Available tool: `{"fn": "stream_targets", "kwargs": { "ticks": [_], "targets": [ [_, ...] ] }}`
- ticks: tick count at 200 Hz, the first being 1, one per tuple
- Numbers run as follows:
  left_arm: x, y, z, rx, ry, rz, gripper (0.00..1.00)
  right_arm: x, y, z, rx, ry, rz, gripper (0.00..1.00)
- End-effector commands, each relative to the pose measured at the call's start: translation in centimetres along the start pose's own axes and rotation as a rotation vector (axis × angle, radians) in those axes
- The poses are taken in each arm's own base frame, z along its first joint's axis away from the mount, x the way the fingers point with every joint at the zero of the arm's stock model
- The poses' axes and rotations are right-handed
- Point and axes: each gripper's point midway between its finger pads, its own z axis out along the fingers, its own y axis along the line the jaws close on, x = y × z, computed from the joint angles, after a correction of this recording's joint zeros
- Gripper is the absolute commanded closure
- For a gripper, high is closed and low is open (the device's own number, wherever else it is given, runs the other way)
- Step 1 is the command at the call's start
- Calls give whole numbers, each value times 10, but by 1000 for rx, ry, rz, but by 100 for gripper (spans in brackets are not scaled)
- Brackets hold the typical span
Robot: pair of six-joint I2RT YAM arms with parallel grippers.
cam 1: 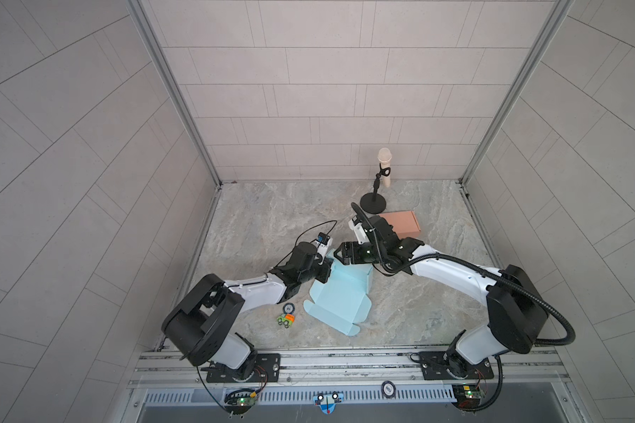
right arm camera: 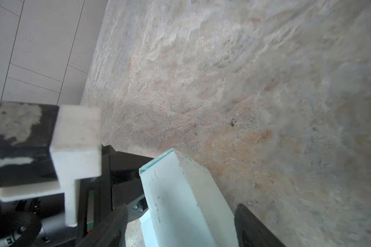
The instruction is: Fold the paper box
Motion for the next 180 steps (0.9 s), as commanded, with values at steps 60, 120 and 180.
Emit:
{"fn": "stream_targets", "kwargs": {
  "ticks": [60, 120, 180],
  "targets": [
    [-15, 18, 27, -129, -46, 62, 87, 9, 13, 27, -160, 40, 135, 26],
    [-18, 25, 30, -184, -95, 22, 85, 15, 6, 29, -136, 28, 181, 27],
    [-12, 13, 20, -119, -104, -6, 78, 14, -13, 11, 45, 21, 69, 23]
  ]
}}
